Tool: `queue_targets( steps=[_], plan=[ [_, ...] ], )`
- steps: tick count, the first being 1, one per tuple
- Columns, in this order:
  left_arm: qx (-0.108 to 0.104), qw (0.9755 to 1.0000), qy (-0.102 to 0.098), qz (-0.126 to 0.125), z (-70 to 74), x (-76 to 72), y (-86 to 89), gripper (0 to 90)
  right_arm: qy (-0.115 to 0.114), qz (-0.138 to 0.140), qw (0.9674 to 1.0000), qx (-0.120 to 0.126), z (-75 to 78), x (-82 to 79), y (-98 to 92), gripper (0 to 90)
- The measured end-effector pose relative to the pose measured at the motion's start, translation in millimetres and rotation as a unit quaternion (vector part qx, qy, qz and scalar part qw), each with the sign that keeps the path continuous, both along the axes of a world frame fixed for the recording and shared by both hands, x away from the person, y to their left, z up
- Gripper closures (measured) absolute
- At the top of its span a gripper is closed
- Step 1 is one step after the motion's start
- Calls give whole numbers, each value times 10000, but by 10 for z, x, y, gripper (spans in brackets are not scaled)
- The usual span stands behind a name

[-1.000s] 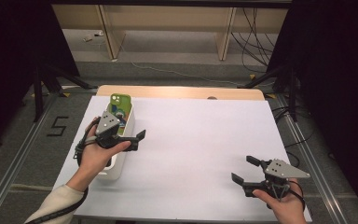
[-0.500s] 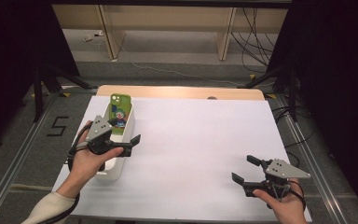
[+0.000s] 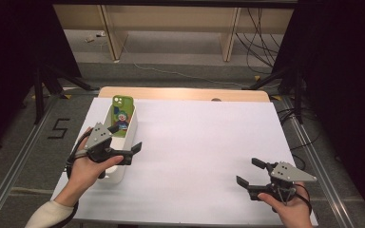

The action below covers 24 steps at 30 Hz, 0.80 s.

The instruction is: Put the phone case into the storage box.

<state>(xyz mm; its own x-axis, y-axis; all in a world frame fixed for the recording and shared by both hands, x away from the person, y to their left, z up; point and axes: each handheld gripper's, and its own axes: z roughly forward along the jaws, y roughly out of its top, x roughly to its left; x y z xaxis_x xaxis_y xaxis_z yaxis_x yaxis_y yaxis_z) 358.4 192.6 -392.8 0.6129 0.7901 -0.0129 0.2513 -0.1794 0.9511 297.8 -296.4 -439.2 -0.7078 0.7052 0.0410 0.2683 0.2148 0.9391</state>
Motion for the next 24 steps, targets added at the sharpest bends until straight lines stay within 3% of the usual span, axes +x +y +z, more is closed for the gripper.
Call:
queue_targets(
  steps=[24],
  plan=[
    [25,10000,3,88,-43,-69,76,2,-1,-2,10000,-27,3,-1,6,156]
  ],
)
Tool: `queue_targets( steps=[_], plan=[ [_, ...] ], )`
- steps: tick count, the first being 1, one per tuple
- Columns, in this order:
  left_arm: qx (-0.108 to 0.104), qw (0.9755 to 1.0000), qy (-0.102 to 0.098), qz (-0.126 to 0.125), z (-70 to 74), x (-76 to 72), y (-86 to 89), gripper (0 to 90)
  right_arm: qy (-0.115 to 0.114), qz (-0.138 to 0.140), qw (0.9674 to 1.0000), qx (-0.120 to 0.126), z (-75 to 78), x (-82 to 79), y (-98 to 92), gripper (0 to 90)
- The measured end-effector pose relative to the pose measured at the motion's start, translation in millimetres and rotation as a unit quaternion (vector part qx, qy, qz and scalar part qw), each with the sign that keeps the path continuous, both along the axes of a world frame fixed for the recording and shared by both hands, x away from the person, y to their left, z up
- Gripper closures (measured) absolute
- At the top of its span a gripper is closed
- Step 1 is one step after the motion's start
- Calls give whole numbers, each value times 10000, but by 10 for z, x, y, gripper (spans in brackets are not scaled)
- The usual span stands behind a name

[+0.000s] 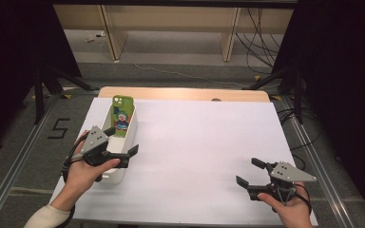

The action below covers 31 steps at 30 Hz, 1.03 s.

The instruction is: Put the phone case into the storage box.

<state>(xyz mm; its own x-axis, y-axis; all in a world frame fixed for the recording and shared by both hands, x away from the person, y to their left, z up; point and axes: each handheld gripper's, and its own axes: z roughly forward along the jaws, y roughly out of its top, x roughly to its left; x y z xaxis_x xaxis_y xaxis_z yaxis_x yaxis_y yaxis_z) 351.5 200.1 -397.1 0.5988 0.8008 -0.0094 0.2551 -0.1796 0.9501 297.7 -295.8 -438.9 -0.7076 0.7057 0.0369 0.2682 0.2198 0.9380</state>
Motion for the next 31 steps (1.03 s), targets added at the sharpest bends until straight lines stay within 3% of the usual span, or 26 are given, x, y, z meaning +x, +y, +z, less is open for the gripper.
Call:
queue_targets(
  steps=[31],
  plan=[
    [-38,9997,63,244,-9,37,87,6,4,-11,10000,48,-13,20,-21,156]
  ],
)
